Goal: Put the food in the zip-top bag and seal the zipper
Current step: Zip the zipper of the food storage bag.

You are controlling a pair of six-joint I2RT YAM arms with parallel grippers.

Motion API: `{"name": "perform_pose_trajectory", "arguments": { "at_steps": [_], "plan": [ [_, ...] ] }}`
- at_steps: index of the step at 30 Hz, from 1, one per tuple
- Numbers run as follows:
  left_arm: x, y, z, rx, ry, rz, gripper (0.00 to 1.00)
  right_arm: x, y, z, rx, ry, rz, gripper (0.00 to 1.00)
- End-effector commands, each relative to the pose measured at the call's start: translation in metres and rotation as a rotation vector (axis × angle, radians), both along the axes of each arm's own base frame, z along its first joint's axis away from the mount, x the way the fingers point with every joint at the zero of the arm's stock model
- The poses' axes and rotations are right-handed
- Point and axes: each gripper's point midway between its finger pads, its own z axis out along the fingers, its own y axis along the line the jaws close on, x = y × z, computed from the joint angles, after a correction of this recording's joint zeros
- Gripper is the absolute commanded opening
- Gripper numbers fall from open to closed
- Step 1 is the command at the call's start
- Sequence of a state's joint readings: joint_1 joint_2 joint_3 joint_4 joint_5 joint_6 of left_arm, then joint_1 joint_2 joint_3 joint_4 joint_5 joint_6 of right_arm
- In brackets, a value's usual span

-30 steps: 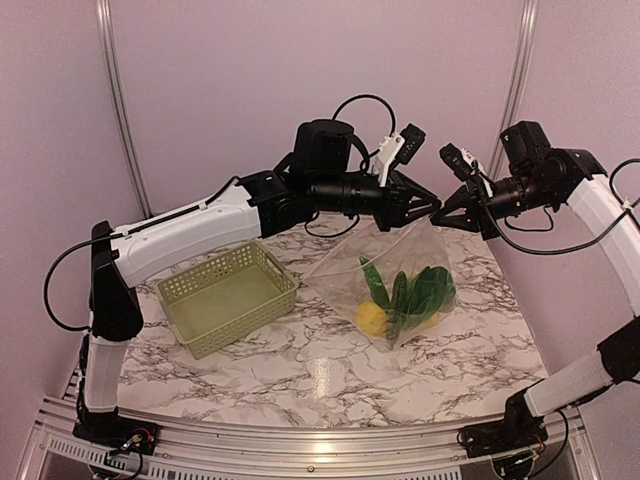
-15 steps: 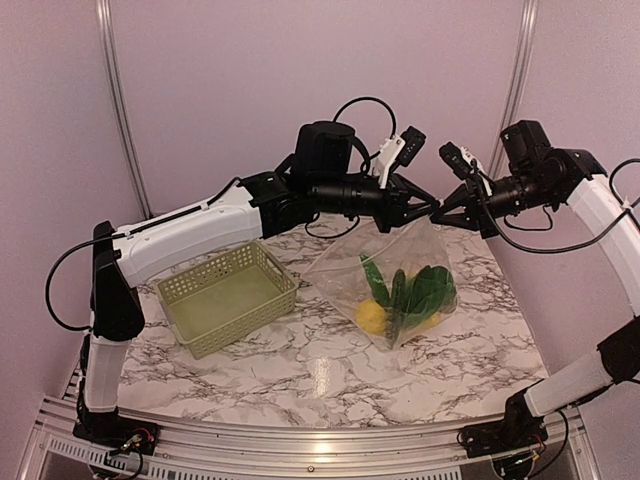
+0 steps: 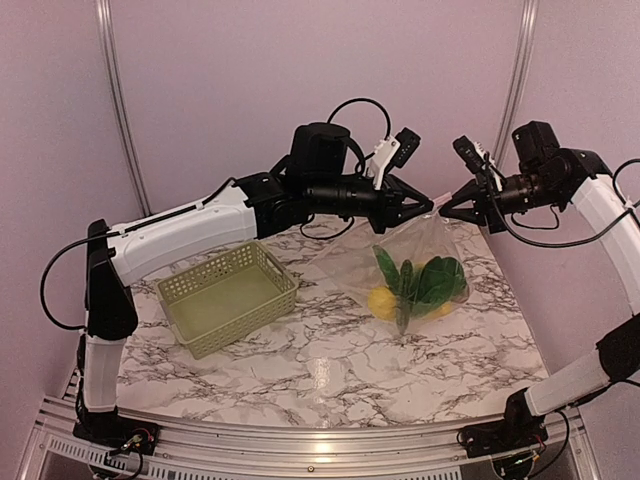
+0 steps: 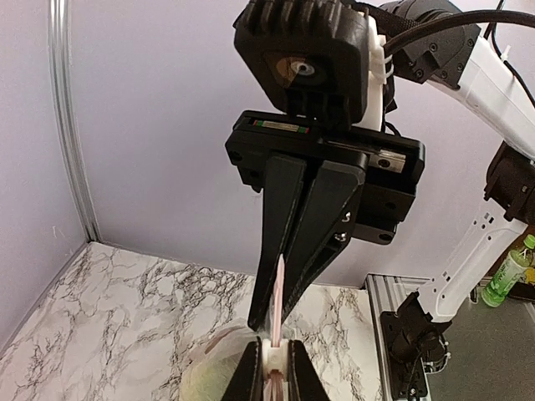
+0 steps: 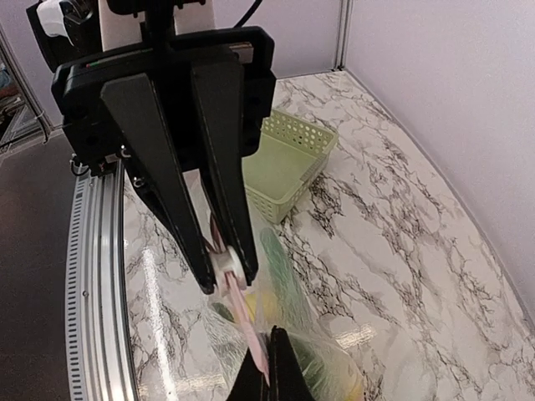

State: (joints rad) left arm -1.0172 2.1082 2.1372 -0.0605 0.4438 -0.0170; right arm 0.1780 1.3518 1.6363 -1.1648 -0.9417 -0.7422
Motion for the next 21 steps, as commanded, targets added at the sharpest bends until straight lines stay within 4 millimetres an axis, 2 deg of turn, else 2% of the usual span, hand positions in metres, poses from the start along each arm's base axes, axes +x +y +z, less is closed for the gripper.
{"name": "perform_pose_trajectory", "arguments": {
  "at_steps": [1, 13, 16, 21],
  "plan": [
    [0.005, 0.024, -0.012, 0.091, 0.045, 0.031, 0.00, 0.005, -0.014, 0.026, 0.017, -0.115, -0.039, 0.00],
    [0.003, 0.070, -0.051, 0.212, 0.031, 0.113, 0.00, 0.035, -0.043, 0.018, 0.018, -0.106, -0.137, 0.00],
    [0.002, 0.083, -0.060, 0.229, 0.038, 0.136, 0.00, 0.045, -0.057, 0.016, 0.021, -0.099, -0.180, 0.00],
    [0.001, 0.101, -0.074, 0.256, 0.051, 0.166, 0.00, 0.053, -0.063, 0.009, 0.020, -0.082, -0.196, 0.00]
  ]
}}
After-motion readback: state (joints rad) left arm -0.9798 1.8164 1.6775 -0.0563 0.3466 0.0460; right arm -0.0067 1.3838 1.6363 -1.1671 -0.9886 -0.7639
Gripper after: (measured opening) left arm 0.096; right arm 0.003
